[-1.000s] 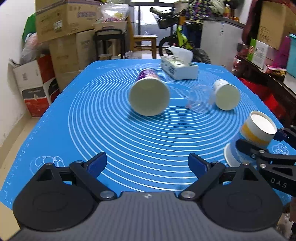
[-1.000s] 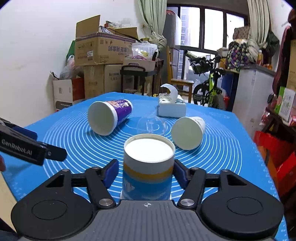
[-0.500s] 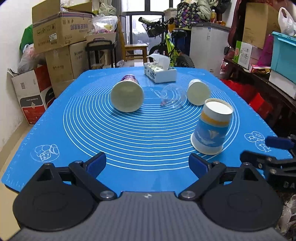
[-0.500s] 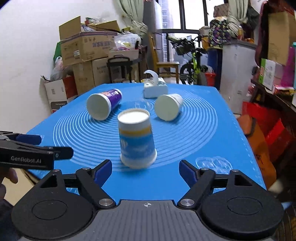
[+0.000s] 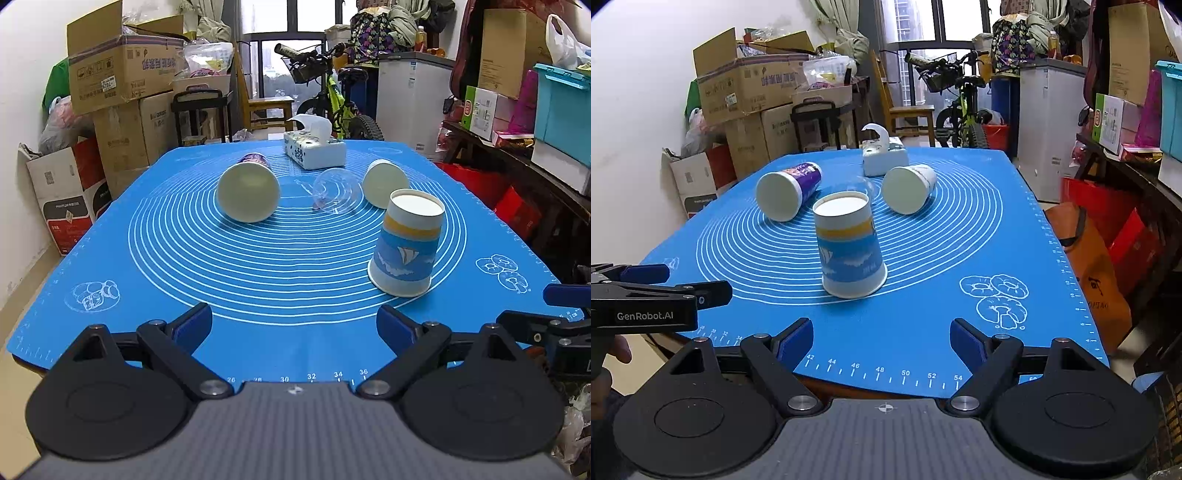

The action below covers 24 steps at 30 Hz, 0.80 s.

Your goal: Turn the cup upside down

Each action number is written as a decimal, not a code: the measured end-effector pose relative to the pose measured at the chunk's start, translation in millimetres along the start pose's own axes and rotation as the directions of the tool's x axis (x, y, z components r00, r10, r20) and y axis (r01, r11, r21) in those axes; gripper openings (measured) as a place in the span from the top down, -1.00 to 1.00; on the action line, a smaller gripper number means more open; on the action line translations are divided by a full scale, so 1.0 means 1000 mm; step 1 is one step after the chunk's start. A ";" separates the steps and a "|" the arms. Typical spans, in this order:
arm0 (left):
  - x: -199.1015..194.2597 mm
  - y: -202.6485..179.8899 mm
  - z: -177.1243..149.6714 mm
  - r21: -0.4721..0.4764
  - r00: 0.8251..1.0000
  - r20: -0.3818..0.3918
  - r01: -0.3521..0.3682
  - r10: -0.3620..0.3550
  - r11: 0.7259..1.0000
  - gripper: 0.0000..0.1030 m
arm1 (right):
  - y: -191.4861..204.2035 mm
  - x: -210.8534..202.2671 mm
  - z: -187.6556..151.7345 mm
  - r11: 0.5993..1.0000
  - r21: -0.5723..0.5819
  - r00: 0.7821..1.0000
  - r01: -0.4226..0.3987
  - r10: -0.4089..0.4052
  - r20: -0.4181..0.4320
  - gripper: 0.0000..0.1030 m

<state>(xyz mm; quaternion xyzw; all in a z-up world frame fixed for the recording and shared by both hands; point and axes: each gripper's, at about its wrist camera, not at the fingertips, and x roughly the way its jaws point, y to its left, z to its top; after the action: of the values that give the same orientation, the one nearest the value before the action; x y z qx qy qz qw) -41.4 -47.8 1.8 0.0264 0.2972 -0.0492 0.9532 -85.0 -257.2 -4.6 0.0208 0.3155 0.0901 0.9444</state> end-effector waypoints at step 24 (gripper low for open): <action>0.000 -0.002 -0.005 0.003 1.000 -0.006 0.005 -0.005 1.000 -0.85 | -0.001 -0.005 0.002 1.000 -0.010 1.000 -0.006 0.006 0.004 -0.63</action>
<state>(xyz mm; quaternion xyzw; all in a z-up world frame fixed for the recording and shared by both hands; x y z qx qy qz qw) -44.8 -49.2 -2.3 0.0272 0.3002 -0.0520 0.9521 -87.8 -259.1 -0.3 0.0170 0.3129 0.0946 0.9449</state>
